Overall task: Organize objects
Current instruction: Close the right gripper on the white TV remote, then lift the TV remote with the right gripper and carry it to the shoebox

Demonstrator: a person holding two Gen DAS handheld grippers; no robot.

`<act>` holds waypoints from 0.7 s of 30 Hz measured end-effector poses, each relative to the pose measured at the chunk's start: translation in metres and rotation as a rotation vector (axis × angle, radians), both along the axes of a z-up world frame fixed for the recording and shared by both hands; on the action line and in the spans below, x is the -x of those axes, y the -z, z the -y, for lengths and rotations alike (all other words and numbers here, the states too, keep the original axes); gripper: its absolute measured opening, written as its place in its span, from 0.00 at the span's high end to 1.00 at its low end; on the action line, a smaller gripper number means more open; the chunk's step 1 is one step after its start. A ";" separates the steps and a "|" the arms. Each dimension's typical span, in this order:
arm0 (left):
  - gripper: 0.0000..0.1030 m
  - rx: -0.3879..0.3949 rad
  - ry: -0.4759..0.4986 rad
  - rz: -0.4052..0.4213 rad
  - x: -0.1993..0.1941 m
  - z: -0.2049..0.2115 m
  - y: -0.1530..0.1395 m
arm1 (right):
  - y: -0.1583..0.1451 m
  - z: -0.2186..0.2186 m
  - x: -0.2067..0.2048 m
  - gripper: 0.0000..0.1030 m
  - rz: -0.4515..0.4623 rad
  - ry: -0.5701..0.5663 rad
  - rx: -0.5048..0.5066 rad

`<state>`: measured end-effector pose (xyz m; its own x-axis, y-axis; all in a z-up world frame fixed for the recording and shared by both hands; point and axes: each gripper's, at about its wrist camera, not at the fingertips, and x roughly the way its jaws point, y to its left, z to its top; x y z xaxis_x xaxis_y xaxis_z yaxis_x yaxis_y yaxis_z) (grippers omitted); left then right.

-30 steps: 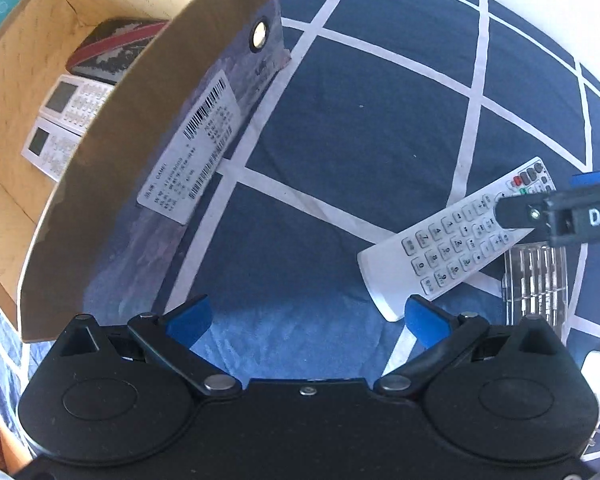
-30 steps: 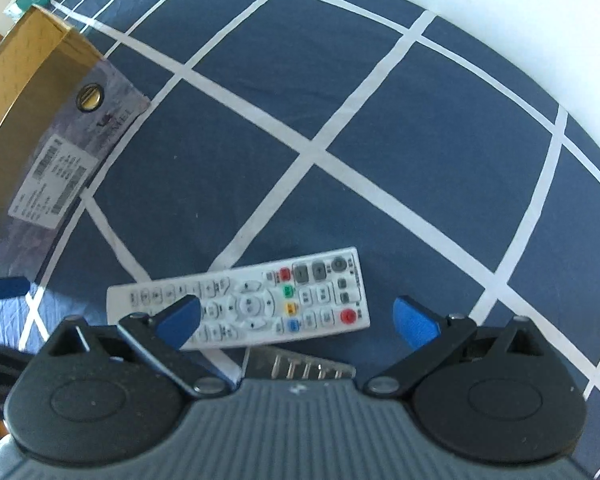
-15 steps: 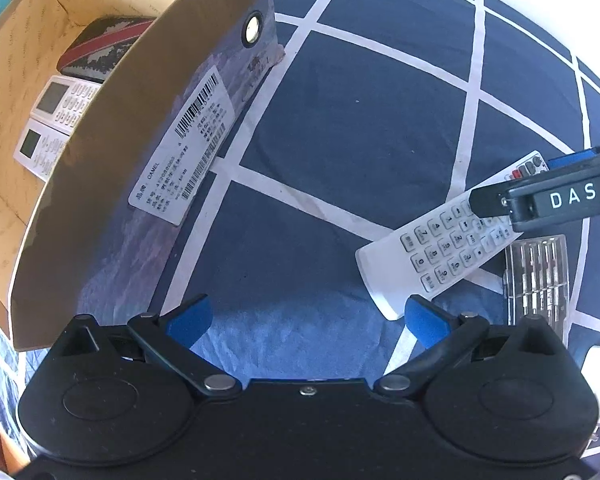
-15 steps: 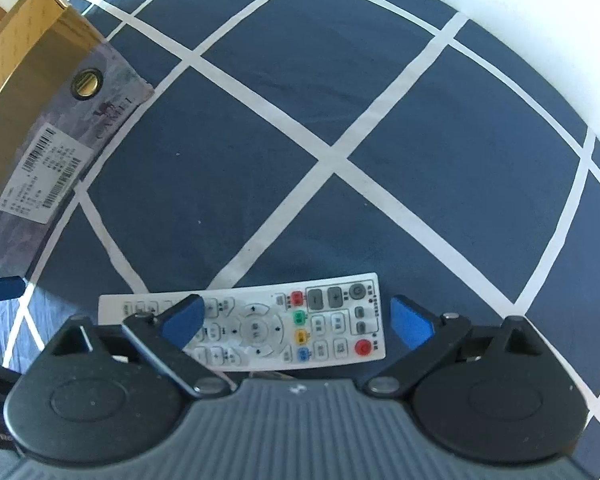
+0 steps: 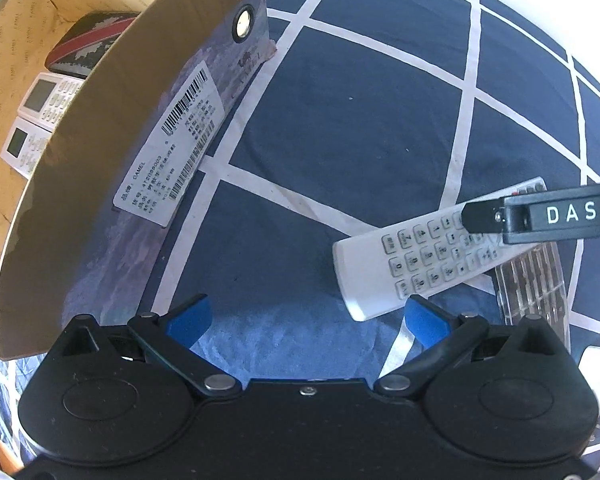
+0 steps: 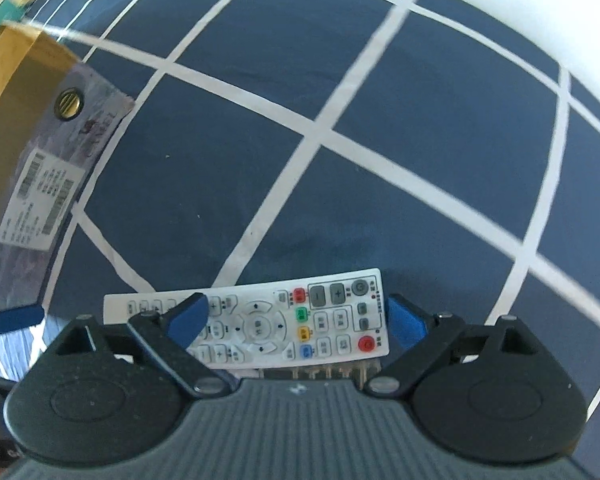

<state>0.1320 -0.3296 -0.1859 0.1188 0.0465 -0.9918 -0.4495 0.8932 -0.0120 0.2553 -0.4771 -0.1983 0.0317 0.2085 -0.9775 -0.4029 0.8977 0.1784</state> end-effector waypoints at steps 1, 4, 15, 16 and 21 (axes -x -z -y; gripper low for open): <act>0.00 0.001 0.002 0.000 -0.001 0.000 0.001 | 0.000 0.001 0.003 0.08 -0.004 0.023 -0.003; 0.00 0.009 0.010 0.001 -0.002 0.000 0.002 | 0.002 0.005 0.011 0.09 -0.024 0.077 -0.005; 0.00 0.053 0.020 -0.001 -0.014 0.006 0.009 | 0.005 0.007 0.019 0.09 -0.038 0.073 -0.041; 0.00 0.056 0.018 -0.001 -0.015 0.007 0.010 | 0.005 0.006 0.018 0.09 -0.036 0.064 -0.044; 0.00 0.069 -0.009 0.007 -0.017 0.012 0.010 | 0.006 0.006 0.014 0.09 -0.035 0.035 -0.050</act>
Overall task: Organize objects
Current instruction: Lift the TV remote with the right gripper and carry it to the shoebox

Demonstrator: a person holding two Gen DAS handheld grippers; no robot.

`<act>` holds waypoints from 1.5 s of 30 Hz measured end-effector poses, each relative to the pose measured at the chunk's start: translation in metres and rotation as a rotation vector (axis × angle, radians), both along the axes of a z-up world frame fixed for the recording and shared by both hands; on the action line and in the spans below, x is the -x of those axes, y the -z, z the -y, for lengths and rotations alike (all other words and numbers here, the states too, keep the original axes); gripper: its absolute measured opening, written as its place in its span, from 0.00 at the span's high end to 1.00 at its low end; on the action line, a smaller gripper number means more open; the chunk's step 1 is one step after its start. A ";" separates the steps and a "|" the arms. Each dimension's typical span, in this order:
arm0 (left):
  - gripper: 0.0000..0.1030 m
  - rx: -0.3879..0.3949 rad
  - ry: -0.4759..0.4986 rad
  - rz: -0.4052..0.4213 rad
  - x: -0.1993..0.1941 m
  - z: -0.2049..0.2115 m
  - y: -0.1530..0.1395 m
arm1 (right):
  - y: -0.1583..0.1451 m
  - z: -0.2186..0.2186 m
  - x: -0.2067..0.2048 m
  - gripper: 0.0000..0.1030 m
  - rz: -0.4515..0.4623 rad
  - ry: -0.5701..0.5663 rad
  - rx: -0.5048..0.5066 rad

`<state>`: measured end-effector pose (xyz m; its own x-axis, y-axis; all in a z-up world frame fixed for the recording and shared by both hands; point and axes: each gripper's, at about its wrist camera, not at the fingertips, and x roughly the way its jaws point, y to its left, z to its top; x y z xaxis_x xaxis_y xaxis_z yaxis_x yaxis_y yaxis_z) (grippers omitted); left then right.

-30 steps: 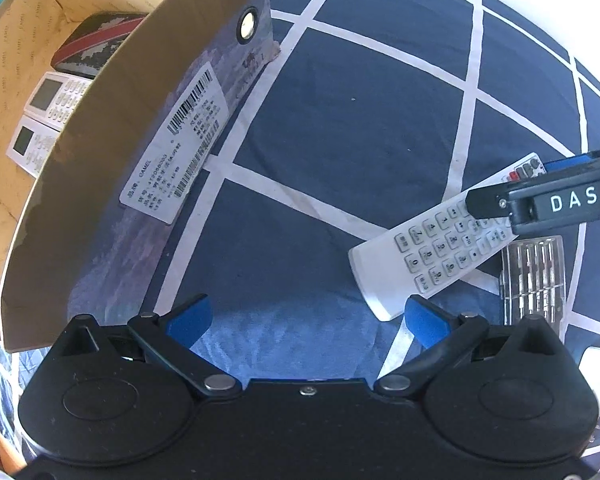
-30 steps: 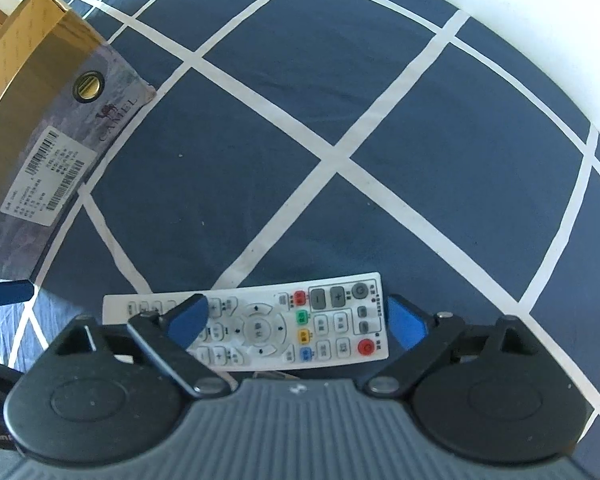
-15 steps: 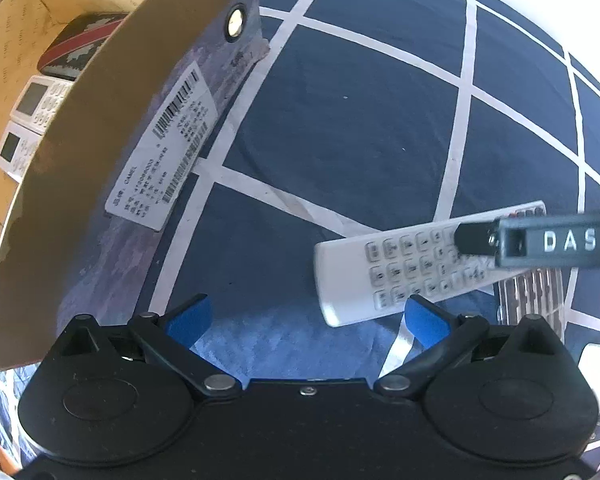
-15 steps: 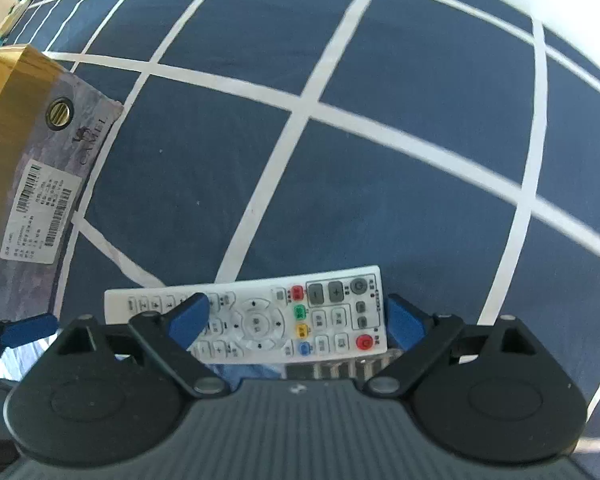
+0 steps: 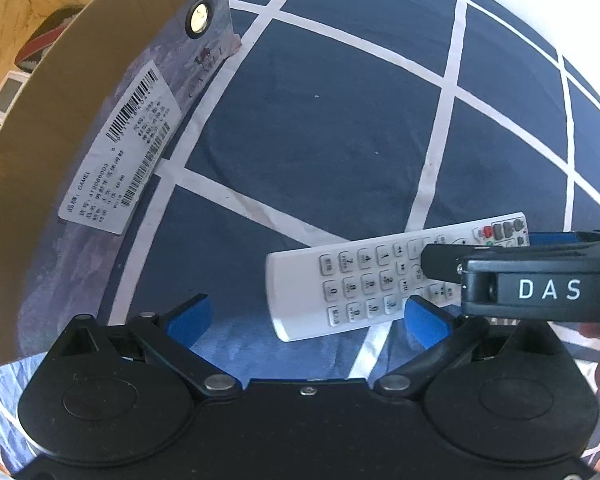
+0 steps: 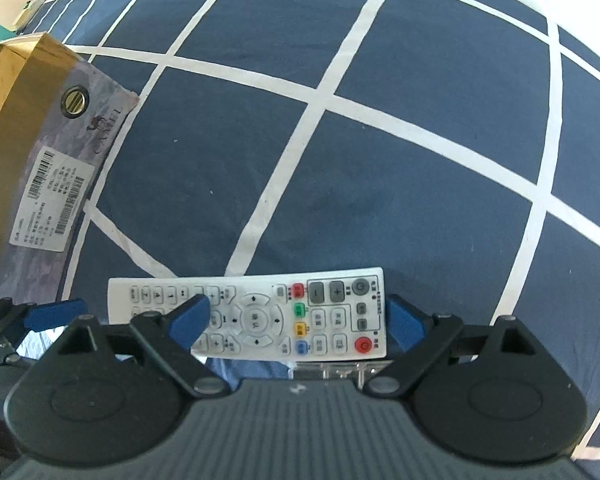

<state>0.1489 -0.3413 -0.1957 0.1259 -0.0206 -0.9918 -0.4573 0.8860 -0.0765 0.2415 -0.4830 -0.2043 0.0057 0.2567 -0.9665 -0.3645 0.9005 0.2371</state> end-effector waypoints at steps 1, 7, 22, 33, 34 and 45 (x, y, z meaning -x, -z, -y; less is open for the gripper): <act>0.00 0.004 -0.003 0.001 0.000 0.000 0.000 | 0.000 -0.001 -0.001 0.09 0.001 -0.003 -0.002; 0.00 0.006 -0.004 0.012 -0.005 0.009 0.000 | 0.000 -0.001 -0.004 0.09 -0.001 -0.025 0.001; 0.01 0.046 -0.001 0.023 -0.018 0.015 0.009 | 0.001 0.000 -0.003 0.11 -0.006 -0.023 0.003; 0.05 0.048 0.017 0.027 -0.014 0.013 -0.001 | -0.005 0.005 0.001 0.12 0.009 0.004 0.000; 0.05 0.049 0.019 0.029 -0.012 0.013 -0.003 | -0.007 0.005 0.003 0.12 0.014 0.007 -0.001; 0.05 0.027 0.059 0.092 0.006 0.017 -0.044 | -0.054 0.004 0.033 0.12 0.087 0.047 -0.010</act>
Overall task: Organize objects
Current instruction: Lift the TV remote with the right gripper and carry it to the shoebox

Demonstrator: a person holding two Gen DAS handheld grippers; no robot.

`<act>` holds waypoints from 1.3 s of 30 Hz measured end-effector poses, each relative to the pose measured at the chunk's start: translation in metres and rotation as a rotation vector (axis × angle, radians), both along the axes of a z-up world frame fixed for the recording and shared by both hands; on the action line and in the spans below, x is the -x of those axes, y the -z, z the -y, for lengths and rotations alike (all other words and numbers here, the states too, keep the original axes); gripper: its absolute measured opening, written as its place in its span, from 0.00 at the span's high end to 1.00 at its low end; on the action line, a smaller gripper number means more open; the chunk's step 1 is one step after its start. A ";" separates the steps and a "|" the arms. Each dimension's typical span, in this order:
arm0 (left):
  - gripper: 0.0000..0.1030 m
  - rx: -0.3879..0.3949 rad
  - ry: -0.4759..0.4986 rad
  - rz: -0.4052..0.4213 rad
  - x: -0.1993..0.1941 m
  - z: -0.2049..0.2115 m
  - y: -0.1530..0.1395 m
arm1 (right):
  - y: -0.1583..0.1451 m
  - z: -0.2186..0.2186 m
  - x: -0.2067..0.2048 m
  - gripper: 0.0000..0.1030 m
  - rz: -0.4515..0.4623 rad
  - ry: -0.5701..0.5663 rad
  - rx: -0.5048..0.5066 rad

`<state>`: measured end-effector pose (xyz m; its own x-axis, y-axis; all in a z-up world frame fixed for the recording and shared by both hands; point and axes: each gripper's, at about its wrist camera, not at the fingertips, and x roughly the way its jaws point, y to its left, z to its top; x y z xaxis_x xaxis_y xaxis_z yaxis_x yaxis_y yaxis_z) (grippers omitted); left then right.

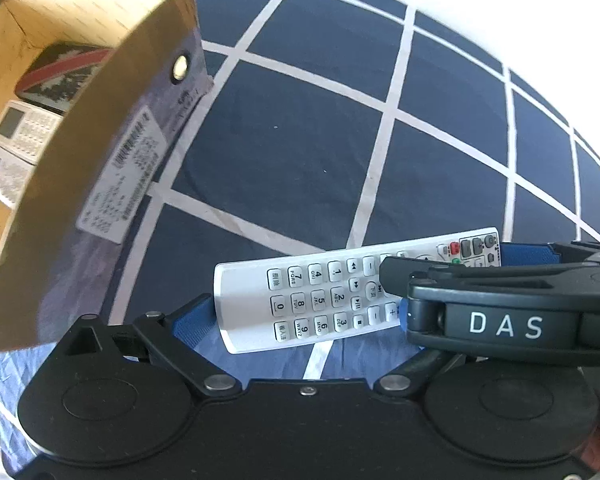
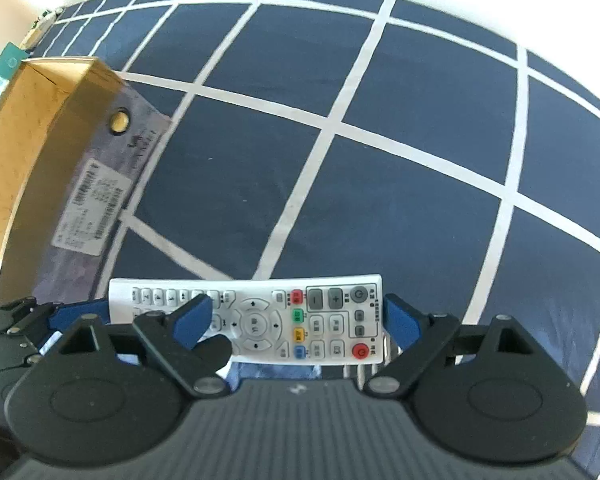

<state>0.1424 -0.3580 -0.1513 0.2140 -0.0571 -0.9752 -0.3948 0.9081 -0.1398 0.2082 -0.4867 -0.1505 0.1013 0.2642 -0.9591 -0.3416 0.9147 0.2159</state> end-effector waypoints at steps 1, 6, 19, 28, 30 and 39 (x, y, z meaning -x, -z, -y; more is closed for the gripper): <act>0.05 -0.001 0.001 0.005 0.004 0.000 -0.004 | -0.005 0.000 0.005 0.12 0.008 0.002 0.000; 0.07 -0.015 0.016 0.036 0.029 -0.005 -0.029 | -0.025 -0.005 0.028 0.12 0.041 0.018 -0.009; 0.08 -0.077 0.034 0.088 0.080 -0.024 -0.068 | -0.060 -0.028 0.081 0.12 0.098 0.043 -0.062; 0.08 -0.086 0.052 0.115 0.100 -0.054 -0.081 | -0.073 -0.062 0.101 0.12 0.124 0.065 -0.067; 0.08 -0.087 0.067 0.122 0.102 -0.064 -0.084 | -0.076 -0.072 0.103 0.12 0.131 0.079 -0.065; 0.08 -0.101 0.154 0.144 0.101 -0.128 -0.105 | -0.094 -0.131 0.103 0.12 0.154 0.161 -0.073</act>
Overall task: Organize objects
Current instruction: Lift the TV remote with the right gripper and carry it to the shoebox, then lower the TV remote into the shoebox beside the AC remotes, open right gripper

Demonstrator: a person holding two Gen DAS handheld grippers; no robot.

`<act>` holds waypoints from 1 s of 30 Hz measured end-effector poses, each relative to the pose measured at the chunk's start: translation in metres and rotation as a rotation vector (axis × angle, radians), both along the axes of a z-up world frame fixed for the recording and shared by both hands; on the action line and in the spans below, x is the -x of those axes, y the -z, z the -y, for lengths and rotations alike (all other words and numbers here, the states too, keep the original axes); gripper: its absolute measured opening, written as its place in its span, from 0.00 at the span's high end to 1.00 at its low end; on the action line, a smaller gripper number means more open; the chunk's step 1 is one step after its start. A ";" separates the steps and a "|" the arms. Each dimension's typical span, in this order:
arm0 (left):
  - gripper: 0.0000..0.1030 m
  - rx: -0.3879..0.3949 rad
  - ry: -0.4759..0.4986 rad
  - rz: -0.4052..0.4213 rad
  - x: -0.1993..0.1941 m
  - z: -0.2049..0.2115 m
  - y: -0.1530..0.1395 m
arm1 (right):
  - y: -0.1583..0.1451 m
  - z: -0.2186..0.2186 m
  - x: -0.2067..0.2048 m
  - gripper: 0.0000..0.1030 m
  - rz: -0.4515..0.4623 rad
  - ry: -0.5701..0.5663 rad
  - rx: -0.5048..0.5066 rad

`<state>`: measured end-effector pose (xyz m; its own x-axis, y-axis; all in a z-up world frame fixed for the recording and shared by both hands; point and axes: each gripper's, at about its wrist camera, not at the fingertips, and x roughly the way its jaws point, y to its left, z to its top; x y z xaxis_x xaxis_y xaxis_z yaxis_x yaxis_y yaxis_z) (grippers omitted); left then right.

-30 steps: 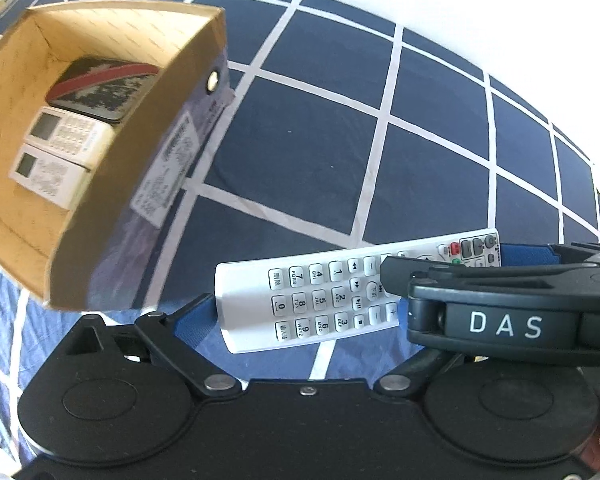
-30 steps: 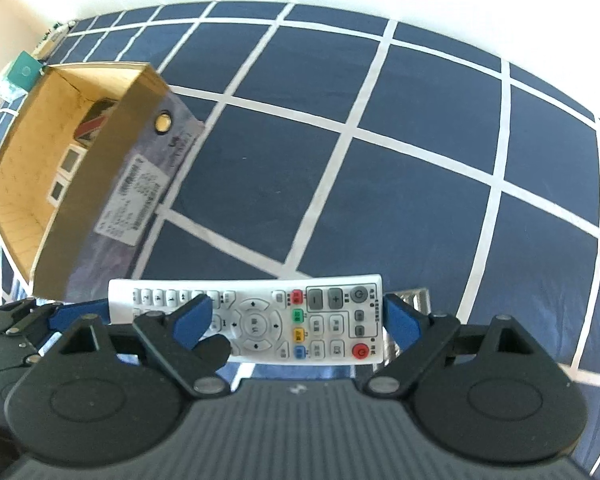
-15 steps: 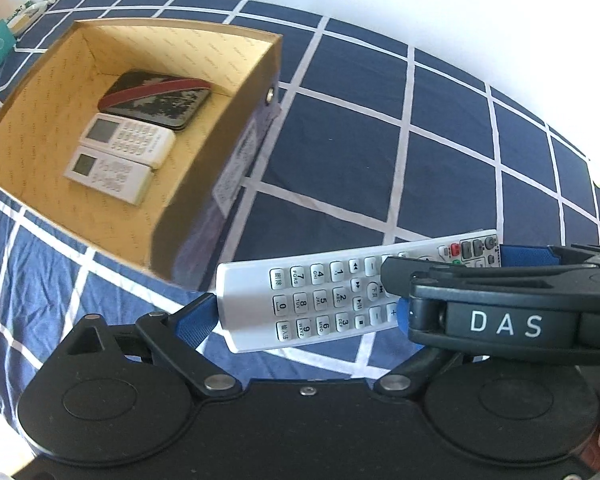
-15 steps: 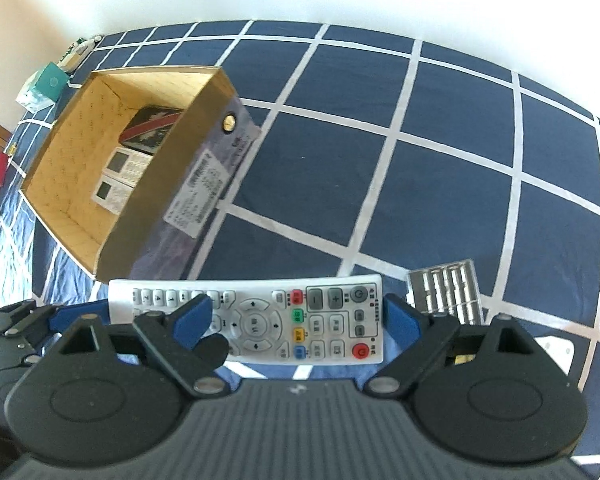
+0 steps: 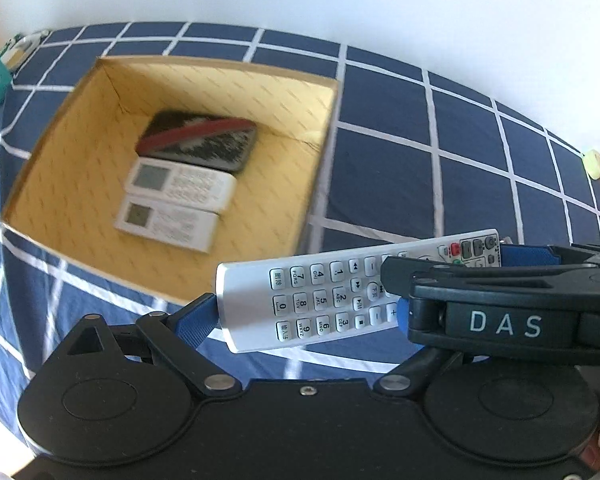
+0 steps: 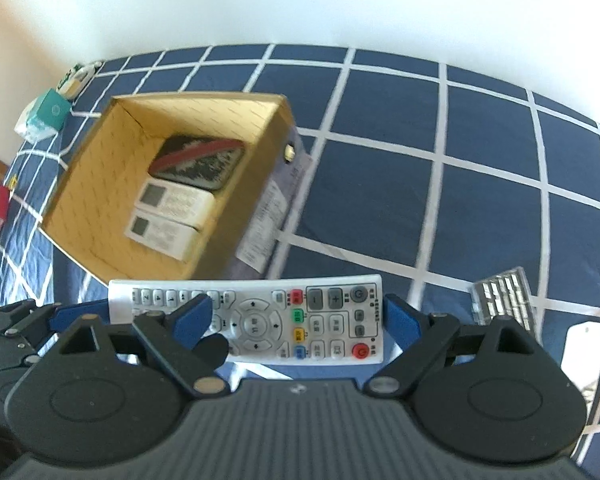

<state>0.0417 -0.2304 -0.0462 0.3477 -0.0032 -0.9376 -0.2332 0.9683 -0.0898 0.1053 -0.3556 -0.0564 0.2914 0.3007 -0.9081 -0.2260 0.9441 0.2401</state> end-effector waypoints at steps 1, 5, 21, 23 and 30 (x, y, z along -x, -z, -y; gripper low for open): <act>0.08 -0.003 0.010 0.002 0.000 -0.008 -0.002 | -0.002 -0.008 0.000 0.12 0.001 0.010 -0.003; 0.08 -0.013 0.054 0.003 -0.002 -0.041 -0.010 | -0.007 -0.041 0.000 0.12 0.005 0.052 -0.011; 0.08 -0.036 0.205 -0.015 -0.009 -0.144 -0.010 | -0.003 -0.140 -0.002 0.12 -0.008 0.207 -0.038; 0.08 -0.035 0.218 -0.035 -0.011 -0.153 -0.005 | 0.003 -0.150 -0.005 0.12 -0.029 0.221 -0.038; 0.08 -0.025 0.255 -0.098 -0.025 -0.183 0.020 | 0.028 -0.176 -0.019 0.12 -0.092 0.253 -0.037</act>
<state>0.0668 -0.0474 -0.0662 0.2467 -0.0552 -0.9675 0.0122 0.9985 -0.0539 0.1244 -0.1794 -0.0847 0.2784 0.2625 -0.9239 0.0399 0.9579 0.2842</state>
